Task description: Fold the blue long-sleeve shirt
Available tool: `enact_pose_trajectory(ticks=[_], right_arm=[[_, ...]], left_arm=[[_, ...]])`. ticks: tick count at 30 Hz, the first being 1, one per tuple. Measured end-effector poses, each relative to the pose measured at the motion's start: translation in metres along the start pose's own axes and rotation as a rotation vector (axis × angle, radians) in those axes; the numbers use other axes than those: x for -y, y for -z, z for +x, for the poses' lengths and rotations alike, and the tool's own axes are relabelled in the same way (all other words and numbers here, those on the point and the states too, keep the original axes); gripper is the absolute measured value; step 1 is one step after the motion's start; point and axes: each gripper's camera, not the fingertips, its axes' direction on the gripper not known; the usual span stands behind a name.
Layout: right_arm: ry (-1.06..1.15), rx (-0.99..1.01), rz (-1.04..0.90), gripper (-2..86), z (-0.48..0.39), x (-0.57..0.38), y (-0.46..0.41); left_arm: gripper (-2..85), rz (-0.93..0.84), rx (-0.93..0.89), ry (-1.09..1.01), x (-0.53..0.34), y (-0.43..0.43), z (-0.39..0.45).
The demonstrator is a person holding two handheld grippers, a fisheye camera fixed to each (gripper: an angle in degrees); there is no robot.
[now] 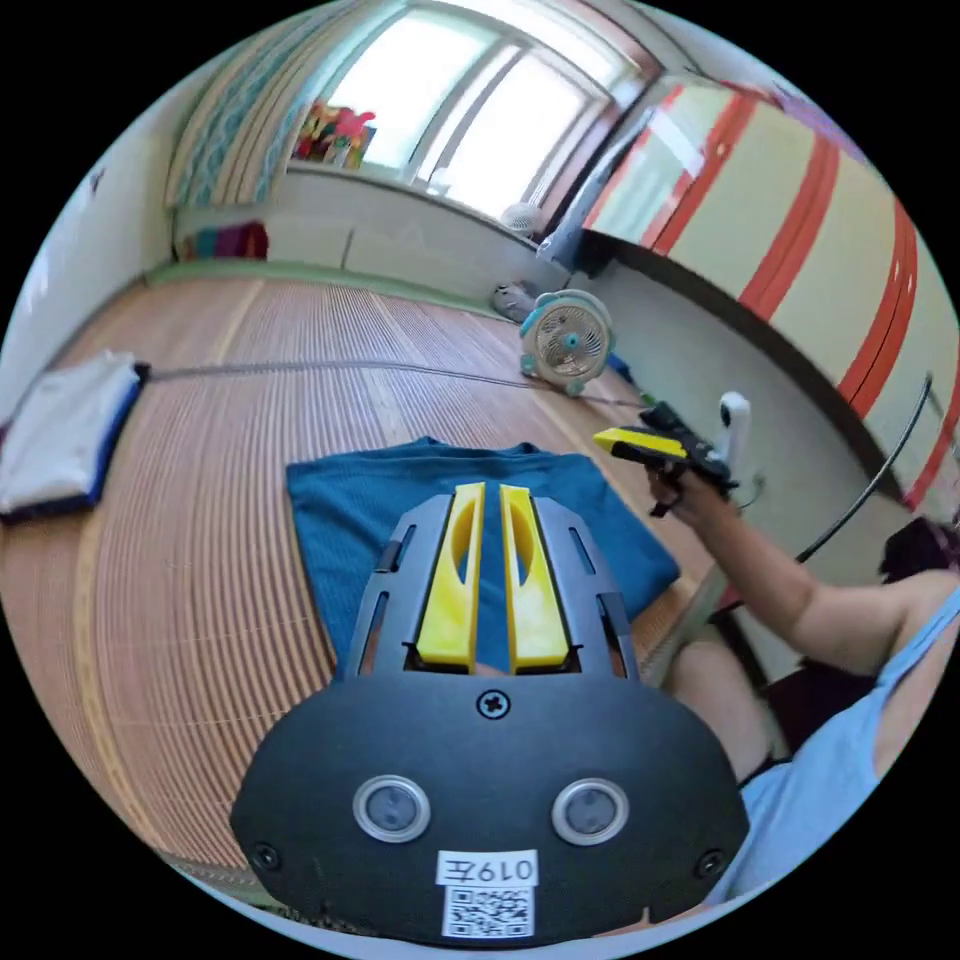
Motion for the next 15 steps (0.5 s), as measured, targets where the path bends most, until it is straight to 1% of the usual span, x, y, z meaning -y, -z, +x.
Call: enact_pose_trajectory(ticks=[1, 2, 3, 5, 6, 8, 11, 12, 14, 15], right_arm=[[0.129, -0.084, -0.06, 0.6, -0.048, 0.018, -0.04], [0.226, -0.124, -0.107, 1.5, -0.088, 0.033, -0.081], [0.258, -0.121, -0.126, 2.2, -0.104, 0.04, -0.101], [0.343, -0.103, -0.23, 4.7, -0.143, 0.062, -0.182], [0.359, -0.104, -0.259, 5.0, -0.149, 0.065, -0.202], [0.383, -0.097, -0.335, 5.8, -0.158, 0.076, -0.27], [0.408, -0.101, -0.395, 5.6, -0.165, 0.084, -0.336], [0.411, -0.101, -0.406, 5.5, -0.166, 0.085, -0.347], [0.424, -0.095, -0.439, 5.2, -0.173, 0.09, -0.389], [0.428, -0.089, -0.446, 5.1, -0.176, 0.091, -0.399]], left_arm=[[1.4, 0.006, 0.115, -0.067, -0.003, -0.007, 0.028], [1.3, -0.014, 0.194, -0.128, -0.004, -0.019, 0.05], [1.2, -0.031, 0.215, -0.152, -0.004, -0.026, 0.059], [1.0, -0.118, 0.237, -0.223, -0.004, -0.06, 0.081], [0.9, -0.129, 0.24, -0.232, -0.004, -0.068, 0.084], [0.8, -0.146, 0.218, -0.241, -0.008, -0.093, 0.093], [0.8, -0.168, 0.176, -0.249, -0.009, -0.116, 0.108], [0.7, -0.176, 0.191, -0.261, -0.008, -0.12, 0.113], [0.7, -0.196, 0.278, -0.297, -0.005, -0.137, 0.131], [0.7, -0.197, 0.28, -0.296, -0.004, -0.141, 0.134]])
